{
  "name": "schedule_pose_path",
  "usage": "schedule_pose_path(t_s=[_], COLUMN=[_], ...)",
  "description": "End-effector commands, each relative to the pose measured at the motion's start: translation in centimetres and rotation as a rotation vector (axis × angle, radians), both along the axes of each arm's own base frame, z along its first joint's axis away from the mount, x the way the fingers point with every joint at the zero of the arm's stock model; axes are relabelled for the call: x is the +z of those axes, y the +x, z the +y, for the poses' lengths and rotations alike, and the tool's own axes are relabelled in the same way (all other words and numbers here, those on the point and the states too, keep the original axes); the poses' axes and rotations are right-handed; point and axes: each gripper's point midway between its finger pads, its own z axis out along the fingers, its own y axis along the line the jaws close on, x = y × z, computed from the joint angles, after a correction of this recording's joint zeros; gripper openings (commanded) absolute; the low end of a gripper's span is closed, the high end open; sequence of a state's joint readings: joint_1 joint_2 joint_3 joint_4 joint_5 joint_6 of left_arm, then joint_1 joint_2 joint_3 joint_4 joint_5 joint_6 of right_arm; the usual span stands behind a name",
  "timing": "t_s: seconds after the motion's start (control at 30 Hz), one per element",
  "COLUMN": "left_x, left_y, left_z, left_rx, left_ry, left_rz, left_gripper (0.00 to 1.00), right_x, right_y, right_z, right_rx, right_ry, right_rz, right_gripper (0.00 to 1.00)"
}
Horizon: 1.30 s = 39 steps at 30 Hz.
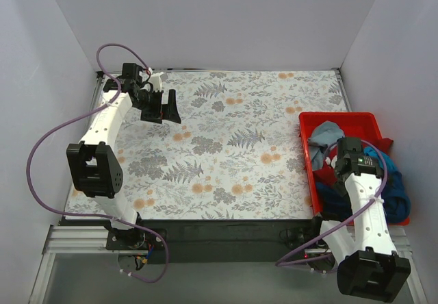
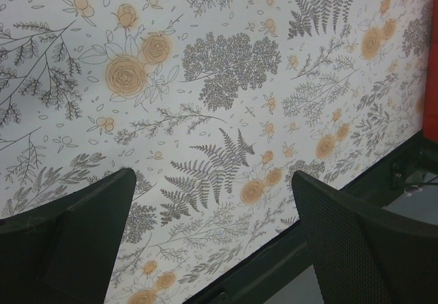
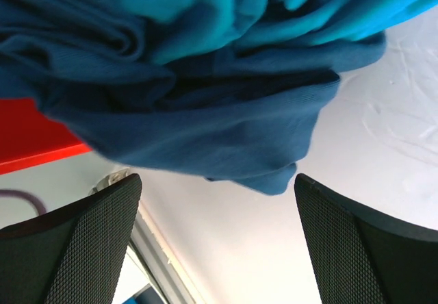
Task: Fold and stack the t-shirts
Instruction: Grab the tshirt from the pile
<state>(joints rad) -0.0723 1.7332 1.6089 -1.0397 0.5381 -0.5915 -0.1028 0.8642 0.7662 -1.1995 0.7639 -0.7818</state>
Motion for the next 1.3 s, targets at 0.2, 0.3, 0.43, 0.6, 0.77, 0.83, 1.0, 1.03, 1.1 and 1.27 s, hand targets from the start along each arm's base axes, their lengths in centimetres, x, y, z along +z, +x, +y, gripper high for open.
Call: schedule_pose_path(t_s=[0.2,0.3,0.43,0.6,0.77,0.83,1.0,1.03,1.1,1.27], left_x=[1.0,0.8,0.8,0.9,1.2,1.2,1.1,1.1,1.0,1.2], left_y=[-0.6,-0.6,-0.6,-0.3,-0.3,-0.3,-0.6,-0.6,-0.7,-0.5], left_z=[-0.4,-0.4,-0.5,-0.6,-0.8,-0.8,-0.9,-0.9,-0.9,-0.7], left_rx=[-0.013,-0.013,-0.016,-0.015,-0.019,-0.020,-0.026,-0.026,-0.026,-0.018], left_ry=[-0.006,-0.005,-0.007,-0.009,-0.012,-0.013,-0.016,-0.019,-0.021,-0.013], left_rz=[-0.028,-0.022,-0.023,-0.024,-0.028,-0.028,-0.031,-0.029,-0.026,-0.034], left_gripper=[0.98,0.98,0.98,0.98,0.98,0.98,0.98,0.98,0.98,0.98], right_x=[1.6,1.3,0.7,0.1,-0.4,-0.5,-0.7,-0.7,-1.0,-0.9], right_y=[2.6,2.4,1.6,1.1,0.7,0.4,0.5,0.6,0.5,0.8], right_z=[-3.1,-3.4,-3.5,-3.7,-4.5,-4.8,-4.8,-4.8,-4.7,-4.8], right_rx=[0.015,0.006,0.002,0.001,-0.044,-0.058,-0.058,-0.050,-0.048,-0.048], right_ry=[-0.050,-0.036,-0.019,-0.001,0.036,0.048,0.073,0.077,0.086,0.096], right_rz=[-0.043,-0.035,-0.009,0.013,0.030,0.040,0.035,0.031,0.041,0.032], right_gripper=[0.98,0.98,0.91,0.70,0.57,0.53,0.64,0.63,0.50,0.01])
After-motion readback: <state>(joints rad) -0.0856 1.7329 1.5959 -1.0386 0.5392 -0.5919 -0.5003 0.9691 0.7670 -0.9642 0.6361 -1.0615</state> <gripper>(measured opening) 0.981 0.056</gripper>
